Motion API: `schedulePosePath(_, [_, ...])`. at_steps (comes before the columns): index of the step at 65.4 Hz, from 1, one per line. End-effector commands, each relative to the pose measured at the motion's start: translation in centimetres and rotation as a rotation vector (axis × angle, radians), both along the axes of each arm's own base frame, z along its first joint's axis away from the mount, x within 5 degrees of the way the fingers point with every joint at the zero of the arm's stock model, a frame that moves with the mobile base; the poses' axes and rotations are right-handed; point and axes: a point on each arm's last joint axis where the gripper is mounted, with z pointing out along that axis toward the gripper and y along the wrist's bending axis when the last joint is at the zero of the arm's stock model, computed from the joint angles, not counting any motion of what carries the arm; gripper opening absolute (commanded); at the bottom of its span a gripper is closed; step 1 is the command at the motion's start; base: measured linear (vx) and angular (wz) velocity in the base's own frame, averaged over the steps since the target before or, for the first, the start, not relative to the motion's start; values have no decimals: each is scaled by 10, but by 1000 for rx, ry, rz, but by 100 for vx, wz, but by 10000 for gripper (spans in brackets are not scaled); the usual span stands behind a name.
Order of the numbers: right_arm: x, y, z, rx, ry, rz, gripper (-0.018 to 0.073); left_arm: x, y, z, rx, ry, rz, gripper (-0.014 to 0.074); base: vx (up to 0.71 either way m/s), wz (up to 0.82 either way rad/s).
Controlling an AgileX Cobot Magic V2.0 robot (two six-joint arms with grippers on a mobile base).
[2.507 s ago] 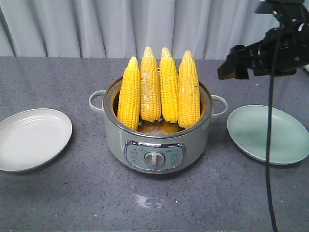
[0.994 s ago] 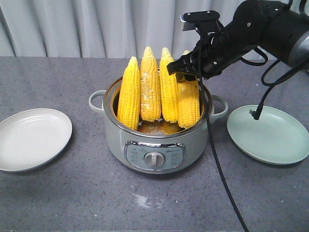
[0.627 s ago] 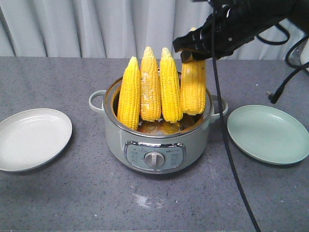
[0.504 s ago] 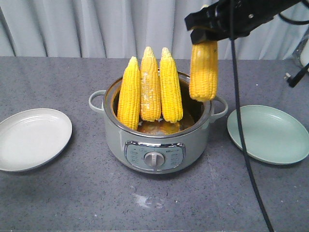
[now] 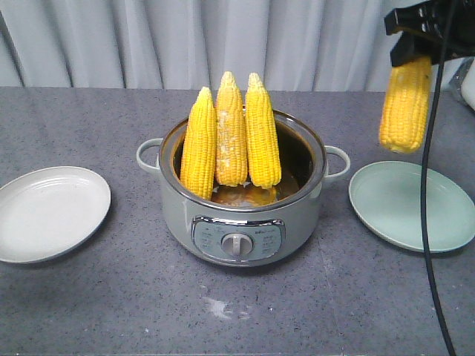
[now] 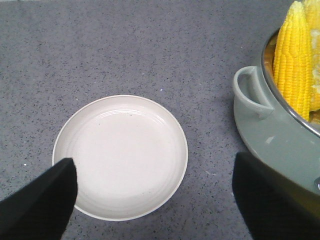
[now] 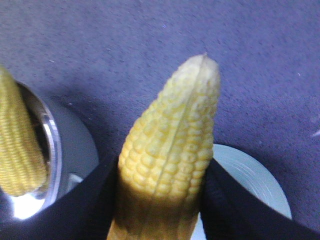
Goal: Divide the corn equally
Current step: 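Close the right gripper on the cob and lift it from the pot, then lower the cob onto the pale green plate and open the right gripper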
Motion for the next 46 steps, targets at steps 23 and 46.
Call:
schedulePosePath(23, [10, -52, -77, -7, 255, -101, 98, 1, 0, 15, -25, -94, 8, 593, 0, 0])
schedulePosePath(46, [29, -54, -111, 19, 320, -115, 110, 1, 0, 15, -25, -94, 8, 593, 0, 0])
